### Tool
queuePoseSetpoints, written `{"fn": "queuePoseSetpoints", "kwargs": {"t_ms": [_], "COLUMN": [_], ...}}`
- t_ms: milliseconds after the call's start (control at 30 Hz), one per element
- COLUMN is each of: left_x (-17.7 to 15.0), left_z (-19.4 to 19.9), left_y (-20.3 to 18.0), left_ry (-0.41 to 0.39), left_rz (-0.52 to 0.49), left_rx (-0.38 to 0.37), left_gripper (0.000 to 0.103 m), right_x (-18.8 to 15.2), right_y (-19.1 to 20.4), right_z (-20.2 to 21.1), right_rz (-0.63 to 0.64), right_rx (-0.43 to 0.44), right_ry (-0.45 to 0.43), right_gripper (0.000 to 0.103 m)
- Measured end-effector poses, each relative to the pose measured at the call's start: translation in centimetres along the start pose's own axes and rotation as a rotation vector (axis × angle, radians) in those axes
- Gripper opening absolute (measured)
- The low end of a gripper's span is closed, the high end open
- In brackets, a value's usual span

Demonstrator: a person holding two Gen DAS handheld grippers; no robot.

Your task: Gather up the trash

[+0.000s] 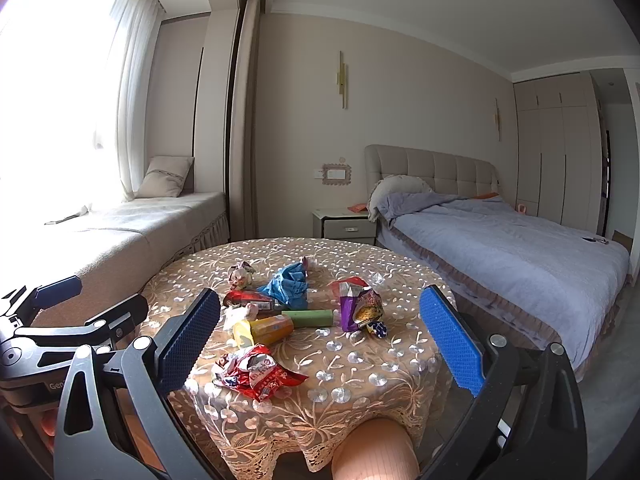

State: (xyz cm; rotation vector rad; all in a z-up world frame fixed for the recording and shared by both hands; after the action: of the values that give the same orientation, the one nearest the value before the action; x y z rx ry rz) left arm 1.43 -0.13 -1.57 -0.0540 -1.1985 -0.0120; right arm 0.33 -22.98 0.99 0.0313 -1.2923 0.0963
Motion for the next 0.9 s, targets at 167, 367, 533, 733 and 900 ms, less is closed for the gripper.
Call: {"fn": "queuePoseSetpoints", "kwargs": {"t_ms": [167, 367, 533, 733, 900], "left_x": [0.1, 0.0, 0.0, 0.1, -0.3], "left_z": [-0.4, -1.0, -1.7, -3.4, -5.5], "left_y": [-0.2, -0.6, -0.9, -1.4, -2.1], "left_ry": [0.013, 0.034, 0.048, 0.067, 0.094], "left_rz": [-0.004, -0.013, -0.019, -0.015, -0.011], "left_rx": [0.006, 0.008, 0.007, -0.004, -0.044], "left_gripper": [0.098, 0.098, 0.098, 0.098, 0.098], "right_x": [-0.1, -0.4, -0.6, -0.7, -1.1], "right_y": [0.0, -0.5, -0.9, -1.3, -1.9], "right_z": [-0.3, -0.9, -1.7, -2.7, -3.8], "right_rz": [0.0, -0.008, -0.012, 0.011, 0.033], "right_rx": [0.007, 0.013, 0.03, 0.02, -0.003], "right_ry": [0.006, 0.021, 0.035, 0.024, 0.02], "right_gripper": [0.099, 0.099, 0.099, 0.099, 0.099]}}
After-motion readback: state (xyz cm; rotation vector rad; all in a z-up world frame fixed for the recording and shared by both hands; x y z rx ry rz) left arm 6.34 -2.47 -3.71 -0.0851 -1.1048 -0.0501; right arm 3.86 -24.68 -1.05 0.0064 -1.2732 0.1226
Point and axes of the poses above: each gripper's, at about its wrist camera, not at the fingertips, and z roughly against the way its jaws point, y to its left, x to its top, the point moved 1 cm from there along -z, roughly the way its jaws point, and after that the axes turned 1 degree about y, right-handed, at the moved point
